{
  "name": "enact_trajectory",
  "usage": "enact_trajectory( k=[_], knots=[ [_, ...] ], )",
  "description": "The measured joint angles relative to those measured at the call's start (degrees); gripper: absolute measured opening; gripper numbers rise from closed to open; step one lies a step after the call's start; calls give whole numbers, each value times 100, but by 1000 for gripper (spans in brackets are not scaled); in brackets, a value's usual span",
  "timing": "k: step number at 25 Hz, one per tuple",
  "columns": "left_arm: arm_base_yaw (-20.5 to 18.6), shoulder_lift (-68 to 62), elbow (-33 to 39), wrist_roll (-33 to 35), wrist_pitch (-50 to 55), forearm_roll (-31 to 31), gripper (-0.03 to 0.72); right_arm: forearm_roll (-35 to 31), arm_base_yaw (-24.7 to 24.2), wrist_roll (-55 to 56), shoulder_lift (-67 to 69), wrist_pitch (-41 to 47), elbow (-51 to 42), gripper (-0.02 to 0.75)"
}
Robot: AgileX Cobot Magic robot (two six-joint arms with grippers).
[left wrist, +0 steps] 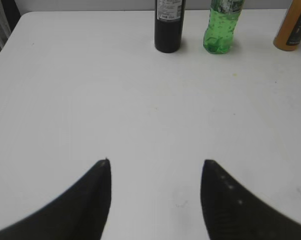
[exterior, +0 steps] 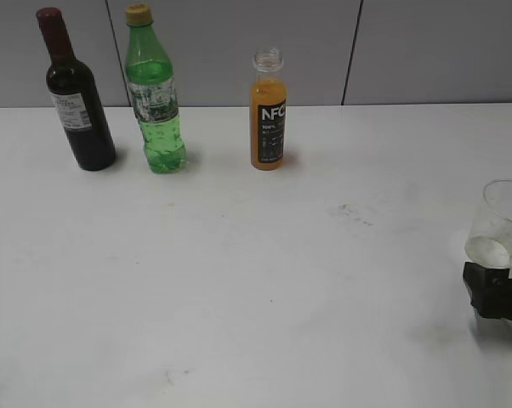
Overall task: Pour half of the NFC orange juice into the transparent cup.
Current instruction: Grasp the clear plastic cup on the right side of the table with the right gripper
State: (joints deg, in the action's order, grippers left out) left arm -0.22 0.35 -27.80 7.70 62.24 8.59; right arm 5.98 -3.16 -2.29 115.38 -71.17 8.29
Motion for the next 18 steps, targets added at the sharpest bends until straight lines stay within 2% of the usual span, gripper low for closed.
enact_trajectory(
  k=[11, 18],
  knots=[
    [0, 0, 0, 0, 0, 0, 440, 68, 0, 5, -106, 109, 160, 655],
    [0, 0, 0, 0, 0, 0, 440, -125, 0, 313, -489, 130, 178, 655]
  ],
)
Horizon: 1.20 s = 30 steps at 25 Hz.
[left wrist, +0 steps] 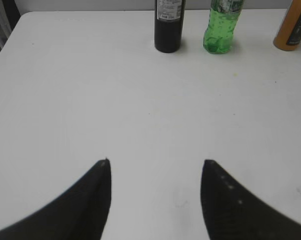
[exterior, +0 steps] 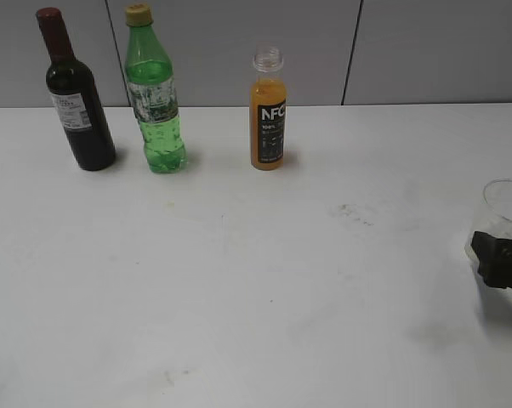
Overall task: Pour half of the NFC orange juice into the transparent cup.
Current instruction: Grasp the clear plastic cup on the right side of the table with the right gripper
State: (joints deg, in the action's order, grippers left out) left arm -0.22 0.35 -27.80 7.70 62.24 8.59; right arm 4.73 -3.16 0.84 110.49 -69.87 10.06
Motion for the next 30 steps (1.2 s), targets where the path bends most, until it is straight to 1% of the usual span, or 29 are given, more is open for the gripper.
enact_trajectory(
  k=[6, 12, 20, 25, 30],
  knots=[
    [0, 0, 0, 0, 0, 0, 440, 108, 0, 19, -54, 13, 217, 652],
    [0, 0, 0, 0, 0, 0, 440, 10, 0, 24, -49, 13, 523, 647],
    [0, 0, 0, 0, 0, 0, 440, 4, 0, 29, 295, 13, 574, 643],
    [0, 0, 0, 0, 0, 0, 440, 130, 0, 29, 390, 19, 574, 576],
    [0, 0, 0, 0, 0, 0, 440, 174, 0, 29, 390, 13, 574, 546]
  ],
)
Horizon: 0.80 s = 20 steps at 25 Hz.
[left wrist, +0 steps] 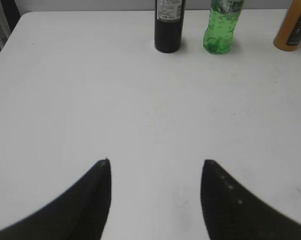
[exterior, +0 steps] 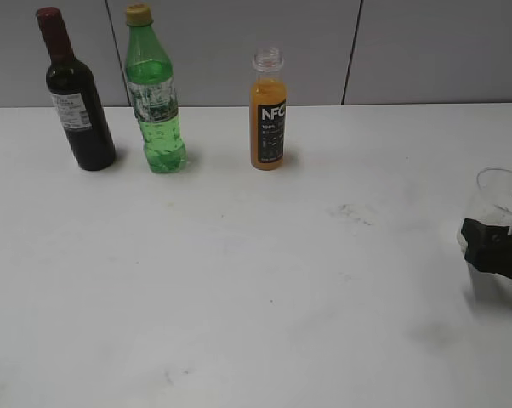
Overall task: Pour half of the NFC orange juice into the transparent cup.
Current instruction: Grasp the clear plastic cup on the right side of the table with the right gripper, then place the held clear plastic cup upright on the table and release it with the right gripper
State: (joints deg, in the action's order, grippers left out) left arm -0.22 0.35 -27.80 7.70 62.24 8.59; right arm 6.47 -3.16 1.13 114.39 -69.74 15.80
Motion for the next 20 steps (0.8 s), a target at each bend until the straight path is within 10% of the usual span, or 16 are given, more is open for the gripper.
enact_trajectory(
  k=[8, 20],
  knots=[
    [0, 0, 0, 0, 0, 0, 440, 715, 0, -177, -24, 6, 0, 517],
    [0, 0, 0, 0, 0, 0, 440, 3760, 21, 177, -726, 12, 591, 517]
  ],
)
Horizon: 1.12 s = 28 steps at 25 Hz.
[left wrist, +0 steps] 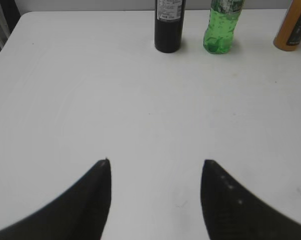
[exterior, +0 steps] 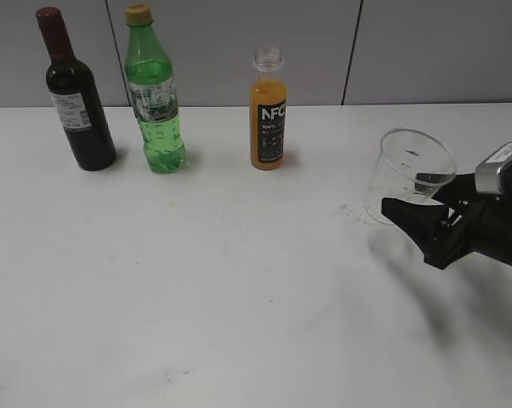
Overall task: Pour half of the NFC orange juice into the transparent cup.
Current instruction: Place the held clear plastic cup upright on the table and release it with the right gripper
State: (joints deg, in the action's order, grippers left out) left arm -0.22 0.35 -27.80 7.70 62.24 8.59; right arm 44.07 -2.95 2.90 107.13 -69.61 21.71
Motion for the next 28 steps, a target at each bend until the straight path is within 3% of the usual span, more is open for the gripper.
enact_trajectory(
  k=[5, 8, 14, 16, 20, 28],
  knots=[
    [0, 0, 0, 0, 0, 0, 440, 961, 445, 757, 0, 0, 669, 517],
    [0, 0, 0, 0, 0, 0, 440, 1090, 1091, 853, 0, 105, 1075, 517],
    [0, 0, 0, 0, 0, 0, 440, 1086, 2538, 1236, 155, 1150, 1939, 517],
    [0, 0, 0, 0, 0, 0, 440, 1107, 2779, 1260, 416, 1214, 2135, 517],
    [0, 0, 0, 0, 0, 0, 440, 1166, 3060, 1368, 958, 1295, 2539, 517],
    [0, 0, 0, 0, 0, 0, 440, 1171, 3089, 1570, 1642, 1803, 3212, 517]
  ],
)
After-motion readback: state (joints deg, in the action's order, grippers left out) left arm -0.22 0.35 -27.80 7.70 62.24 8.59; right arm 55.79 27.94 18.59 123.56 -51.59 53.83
